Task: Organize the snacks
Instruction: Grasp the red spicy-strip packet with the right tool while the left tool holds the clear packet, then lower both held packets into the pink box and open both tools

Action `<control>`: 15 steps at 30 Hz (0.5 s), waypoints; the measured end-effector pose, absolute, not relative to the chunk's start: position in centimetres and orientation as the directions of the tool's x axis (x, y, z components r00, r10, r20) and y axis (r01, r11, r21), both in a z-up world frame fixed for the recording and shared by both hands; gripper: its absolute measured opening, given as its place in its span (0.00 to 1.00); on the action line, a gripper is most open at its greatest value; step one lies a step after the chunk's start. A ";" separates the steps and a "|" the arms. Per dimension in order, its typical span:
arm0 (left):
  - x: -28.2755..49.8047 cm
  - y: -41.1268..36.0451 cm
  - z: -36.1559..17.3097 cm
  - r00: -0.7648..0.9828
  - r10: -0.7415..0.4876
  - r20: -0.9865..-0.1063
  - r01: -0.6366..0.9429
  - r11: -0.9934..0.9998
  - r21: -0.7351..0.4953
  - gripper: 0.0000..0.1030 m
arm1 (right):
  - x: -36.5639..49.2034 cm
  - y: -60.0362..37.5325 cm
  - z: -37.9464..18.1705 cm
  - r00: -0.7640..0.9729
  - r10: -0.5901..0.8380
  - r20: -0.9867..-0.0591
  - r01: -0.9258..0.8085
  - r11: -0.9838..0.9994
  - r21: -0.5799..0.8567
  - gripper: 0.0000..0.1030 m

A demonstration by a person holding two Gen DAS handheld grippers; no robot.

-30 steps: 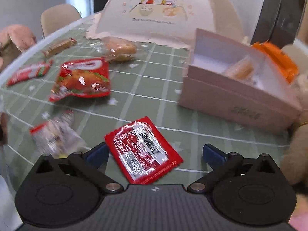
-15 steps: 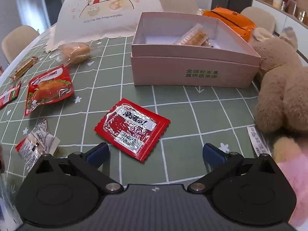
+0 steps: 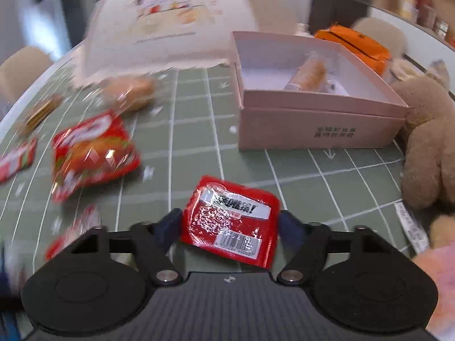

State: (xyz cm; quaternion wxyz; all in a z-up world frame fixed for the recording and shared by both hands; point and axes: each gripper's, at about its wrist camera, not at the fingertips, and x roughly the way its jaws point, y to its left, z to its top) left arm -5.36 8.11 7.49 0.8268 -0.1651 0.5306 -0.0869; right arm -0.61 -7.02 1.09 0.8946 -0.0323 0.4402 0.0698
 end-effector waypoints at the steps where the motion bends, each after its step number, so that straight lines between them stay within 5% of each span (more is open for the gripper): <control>1: -5.3 7.9 7.4 0.419 -0.324 -0.848 -0.026 0.929 -0.368 0.39 | -0.9 -7.7 1.3 0.589 0.103 -0.802 -0.168 0.986 0.003 0.58; 8: -4.5 5.8 9.1 0.439 -0.400 -0.805 0.037 0.903 -0.428 0.39 | -3.4 -12.1 6.7 0.643 0.133 -0.754 -0.182 0.983 0.018 0.56; 15: 1.4 2.7 22.3 0.645 -0.481 -0.594 0.267 0.870 -0.415 0.39 | -4.6 -16.2 14.6 0.781 0.114 -0.614 -0.170 0.985 -0.034 0.57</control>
